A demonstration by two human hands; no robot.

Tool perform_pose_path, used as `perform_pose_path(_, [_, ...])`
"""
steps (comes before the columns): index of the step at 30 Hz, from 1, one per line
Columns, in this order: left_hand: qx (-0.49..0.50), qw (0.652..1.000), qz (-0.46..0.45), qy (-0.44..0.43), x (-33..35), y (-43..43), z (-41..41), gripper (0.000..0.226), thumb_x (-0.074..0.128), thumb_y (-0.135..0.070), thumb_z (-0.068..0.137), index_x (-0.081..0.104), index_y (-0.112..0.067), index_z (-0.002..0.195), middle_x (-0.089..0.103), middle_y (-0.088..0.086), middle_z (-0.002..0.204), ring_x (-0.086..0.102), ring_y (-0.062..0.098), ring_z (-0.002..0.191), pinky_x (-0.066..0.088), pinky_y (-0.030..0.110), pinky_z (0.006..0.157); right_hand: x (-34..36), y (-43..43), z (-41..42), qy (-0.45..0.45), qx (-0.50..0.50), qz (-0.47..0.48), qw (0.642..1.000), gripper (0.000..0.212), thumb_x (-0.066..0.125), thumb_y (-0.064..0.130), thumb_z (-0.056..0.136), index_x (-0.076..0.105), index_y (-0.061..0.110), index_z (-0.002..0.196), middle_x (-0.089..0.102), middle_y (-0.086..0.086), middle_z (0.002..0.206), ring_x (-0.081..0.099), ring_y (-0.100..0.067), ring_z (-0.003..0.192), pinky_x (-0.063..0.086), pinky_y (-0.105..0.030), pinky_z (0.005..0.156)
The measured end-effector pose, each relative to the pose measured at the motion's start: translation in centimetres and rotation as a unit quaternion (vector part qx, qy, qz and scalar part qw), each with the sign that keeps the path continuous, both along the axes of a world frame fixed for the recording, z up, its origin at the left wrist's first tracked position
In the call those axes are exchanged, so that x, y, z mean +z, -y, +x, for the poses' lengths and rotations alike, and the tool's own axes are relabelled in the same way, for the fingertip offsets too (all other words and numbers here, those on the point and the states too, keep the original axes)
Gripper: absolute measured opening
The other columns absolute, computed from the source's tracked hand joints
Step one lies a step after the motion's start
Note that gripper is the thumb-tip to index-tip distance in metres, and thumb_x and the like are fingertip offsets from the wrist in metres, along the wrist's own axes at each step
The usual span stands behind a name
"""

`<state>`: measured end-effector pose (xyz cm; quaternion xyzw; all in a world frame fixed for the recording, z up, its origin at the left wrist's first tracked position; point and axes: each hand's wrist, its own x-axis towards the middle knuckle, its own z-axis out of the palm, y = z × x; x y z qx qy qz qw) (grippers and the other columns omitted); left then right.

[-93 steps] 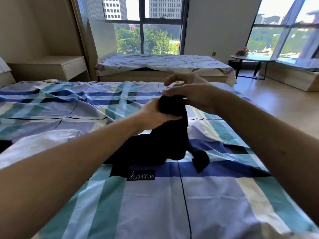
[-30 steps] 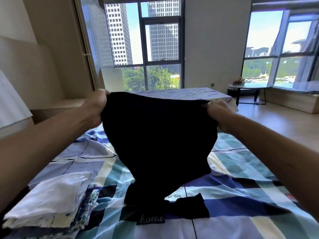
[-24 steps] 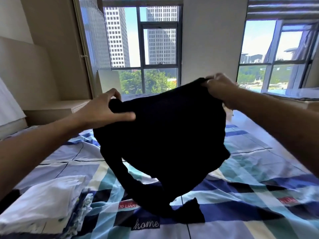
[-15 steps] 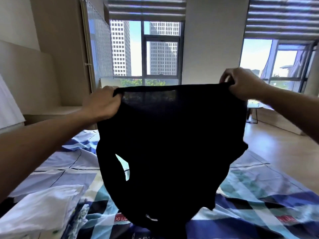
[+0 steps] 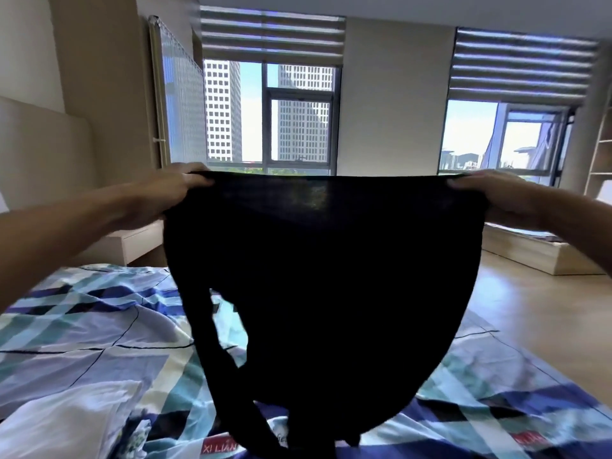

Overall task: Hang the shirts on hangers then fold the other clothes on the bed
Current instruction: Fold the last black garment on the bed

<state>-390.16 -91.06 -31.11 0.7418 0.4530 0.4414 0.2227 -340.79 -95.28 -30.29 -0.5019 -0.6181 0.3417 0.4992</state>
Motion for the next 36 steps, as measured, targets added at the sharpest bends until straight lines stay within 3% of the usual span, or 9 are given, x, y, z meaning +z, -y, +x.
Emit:
perform_pose_path(2, [0.000,0.999,0.041,0.000,0.5,0.0,-0.7,0.016,0.065,-0.036,0.091,0.064,-0.024,0.081,0.059,-0.006,0.072,0.051,0.010,0.067,0.036,0.020,0.056,0.7,1.4,0.5,0.031,0.075,-0.007,0.997,0.025,0.072,0.012,0.075,0.064,0.009,0.099,0.066,-0.007,0.086,0.063,-0.012,0.070,0.053,-0.018,0.063])
perform_pose_path(5, [-0.073,0.996,0.039,0.019,1.4,0.7,-1.2,0.061,0.081,-0.075,0.050,0.070,-0.022,0.080,0.063,-0.009,0.069,0.057,0.003,0.061,0.040,0.009,0.051,1.5,1.5,2.2,0.137,0.062,-0.023,0.988,0.067,0.076,-0.014,0.052,0.059,0.003,0.114,0.067,-0.015,0.098,0.063,-0.022,0.083,0.054,-0.025,0.069])
perform_pose_path(11, [-0.088,0.978,0.087,-0.167,4.0,2.5,-0.6,0.040,0.083,-0.057,0.066,0.069,-0.023,0.081,0.069,-0.002,0.075,0.063,0.011,0.070,0.045,0.030,0.069,3.3,3.0,2.4,0.205,-0.070,0.135,0.967,0.019,0.063,-0.015,0.087,0.066,0.003,0.092,0.065,-0.014,0.086,0.058,-0.027,0.084,0.047,-0.029,0.071])
perform_pose_path(16, [-0.028,0.967,0.210,-0.142,7.9,4.1,-0.6,0.059,0.052,-0.092,0.065,0.069,-0.039,0.082,0.066,-0.016,0.068,0.058,-0.004,0.062,0.041,0.015,0.061,7.1,6.4,3.3,0.175,-0.144,0.222,0.948,0.008,0.063,-0.004,0.092,0.070,-0.001,0.094,0.067,-0.021,0.087,0.059,-0.025,0.082,0.048,-0.030,0.075])
perform_pose_path(22, [0.029,0.929,0.349,-0.123,15.0,5.2,-1.2,0.046,0.048,-0.065,0.092,0.068,-0.023,0.087,0.062,0.016,0.069,0.051,0.013,0.063,0.038,0.034,0.056,13.9,10.5,3.3,0.175,-0.188,0.307,0.917,0.016,0.066,0.010,0.094,0.073,0.018,0.083,0.069,0.011,0.072,0.058,0.000,0.068,0.043,-0.012,0.061])
perform_pose_path(27, [0.070,0.900,0.407,-0.139,18.7,5.8,-0.3,0.028,0.052,-0.032,0.103,0.066,-0.031,0.079,0.065,0.008,0.073,0.056,0.019,0.070,0.036,0.017,0.059,16.7,11.3,0.8,0.151,-0.207,0.359,0.898,0.010,0.061,0.003,0.097,0.065,0.010,0.092,0.060,0.026,0.051,0.049,0.012,0.046,0.037,-0.003,0.051])
perform_pose_path(30, [0.073,0.913,0.371,-0.154,16.4,4.1,0.4,0.025,0.054,-0.028,0.103,0.070,-0.015,0.088,0.069,0.011,0.076,0.059,0.023,0.069,0.039,0.017,0.061,14.5,10.1,-0.1,0.190,-0.205,0.324,0.904,0.014,0.060,0.008,0.099,0.063,-0.004,0.091,0.058,0.017,0.050,0.046,0.007,0.047,0.034,-0.010,0.048])
perform_pose_path(34, [0.078,0.940,0.281,-0.177,8.1,1.1,1.5,0.035,0.056,-0.027,0.101,0.061,-0.031,0.066,0.061,-0.010,0.061,0.056,0.013,0.063,0.039,0.034,0.063,7.5,6.1,0.7,0.220,-0.162,0.224,0.935,0.028,0.061,0.020,0.100,0.066,-0.008,0.094,0.064,-0.034,0.085,0.055,-0.023,0.071,0.043,-0.034,0.066])
perform_pose_path(36, [0.068,0.951,0.222,-0.206,2.4,-0.8,1.7,0.034,0.053,-0.028,0.101,0.061,-0.035,0.068,0.062,-0.016,0.062,0.055,0.011,0.064,0.038,0.033,0.063,2.4,3.2,1.0,0.237,-0.127,0.147,0.952,0.027,0.061,0.025,0.100,0.070,0.001,0.094,0.070,-0.028,0.091,0.066,-0.029,0.073,0.051,-0.041,0.072])
